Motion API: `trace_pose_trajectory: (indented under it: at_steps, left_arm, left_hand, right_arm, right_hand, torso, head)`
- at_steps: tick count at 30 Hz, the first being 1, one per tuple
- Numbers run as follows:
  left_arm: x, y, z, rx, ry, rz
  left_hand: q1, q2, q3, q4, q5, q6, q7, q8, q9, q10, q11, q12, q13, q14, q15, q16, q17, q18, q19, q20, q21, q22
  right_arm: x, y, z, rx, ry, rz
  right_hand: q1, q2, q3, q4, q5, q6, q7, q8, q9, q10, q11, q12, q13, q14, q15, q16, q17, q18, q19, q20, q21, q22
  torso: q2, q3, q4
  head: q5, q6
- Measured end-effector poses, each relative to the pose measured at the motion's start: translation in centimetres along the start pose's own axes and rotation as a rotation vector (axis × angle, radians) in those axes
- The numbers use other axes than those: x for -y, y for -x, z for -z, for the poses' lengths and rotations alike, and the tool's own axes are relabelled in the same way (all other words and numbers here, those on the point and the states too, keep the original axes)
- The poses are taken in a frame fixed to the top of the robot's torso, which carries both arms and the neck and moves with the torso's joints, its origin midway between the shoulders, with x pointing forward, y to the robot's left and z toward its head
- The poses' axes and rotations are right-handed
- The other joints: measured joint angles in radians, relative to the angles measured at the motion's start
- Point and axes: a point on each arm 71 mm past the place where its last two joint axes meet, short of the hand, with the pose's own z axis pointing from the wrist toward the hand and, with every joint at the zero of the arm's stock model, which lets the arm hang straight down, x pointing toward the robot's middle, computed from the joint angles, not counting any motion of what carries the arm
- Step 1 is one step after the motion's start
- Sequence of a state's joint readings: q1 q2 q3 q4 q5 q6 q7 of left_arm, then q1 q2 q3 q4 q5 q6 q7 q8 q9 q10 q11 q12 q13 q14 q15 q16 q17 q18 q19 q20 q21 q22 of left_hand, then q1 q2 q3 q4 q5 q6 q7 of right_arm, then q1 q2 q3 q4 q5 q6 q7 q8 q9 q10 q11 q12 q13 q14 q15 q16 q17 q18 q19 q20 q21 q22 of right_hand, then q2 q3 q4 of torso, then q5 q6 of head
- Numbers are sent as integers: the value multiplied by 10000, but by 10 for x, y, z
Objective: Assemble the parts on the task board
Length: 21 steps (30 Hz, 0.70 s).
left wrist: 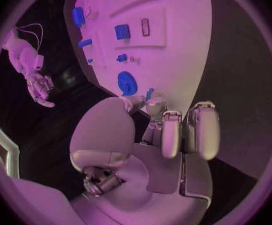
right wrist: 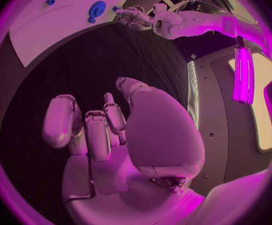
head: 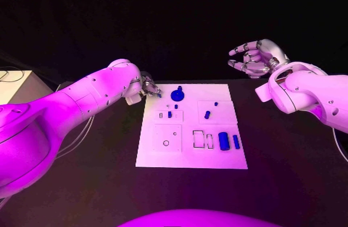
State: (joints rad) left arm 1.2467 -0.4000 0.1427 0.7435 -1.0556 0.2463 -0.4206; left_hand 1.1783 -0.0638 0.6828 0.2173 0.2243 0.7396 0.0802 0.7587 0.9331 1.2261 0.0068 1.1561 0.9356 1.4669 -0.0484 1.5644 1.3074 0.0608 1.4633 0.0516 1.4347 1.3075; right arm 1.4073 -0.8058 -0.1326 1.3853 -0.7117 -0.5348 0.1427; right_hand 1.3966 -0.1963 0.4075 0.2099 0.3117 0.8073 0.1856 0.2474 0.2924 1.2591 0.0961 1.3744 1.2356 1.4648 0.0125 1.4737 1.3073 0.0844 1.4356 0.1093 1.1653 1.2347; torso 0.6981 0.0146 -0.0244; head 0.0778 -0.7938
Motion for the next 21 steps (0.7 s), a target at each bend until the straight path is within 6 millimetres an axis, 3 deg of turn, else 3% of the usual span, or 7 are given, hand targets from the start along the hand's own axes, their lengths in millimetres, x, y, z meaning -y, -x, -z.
trace_pose_trajectory:
  at_steps: [16,21]
  left_arm:
    - [2,-1,8,-156,-465,631]
    - [3,-1,15,-242,-702,709]
  left_hand:
    - [-222,-37,115,33,-4,-50,-17,134,149,35,-34,0,-10,-22,-49,0,0,0,0,1,38,0]
    - [-342,-157,116,33,12,-51,-16,202,199,35,-34,-1,-74,0,-71,0,0,0,0,2,38,0]
  right_arm:
    - [1,0,-1,12,-27,23]
    - [2,0,-2,21,-40,32]
  right_hand:
    - [0,0,0,0,0,1,-1,0,0,0,0,0,0,0,0,0,0,0,0,0,0,0]
    - [0,0,0,1,0,2,-2,0,0,0,0,0,0,0,0,0,0,1,0,0,0,0]
  torso:
    - [-42,-3,30]
    - [-70,2,39]
  head:
    - [52,53]
    - [73,64]
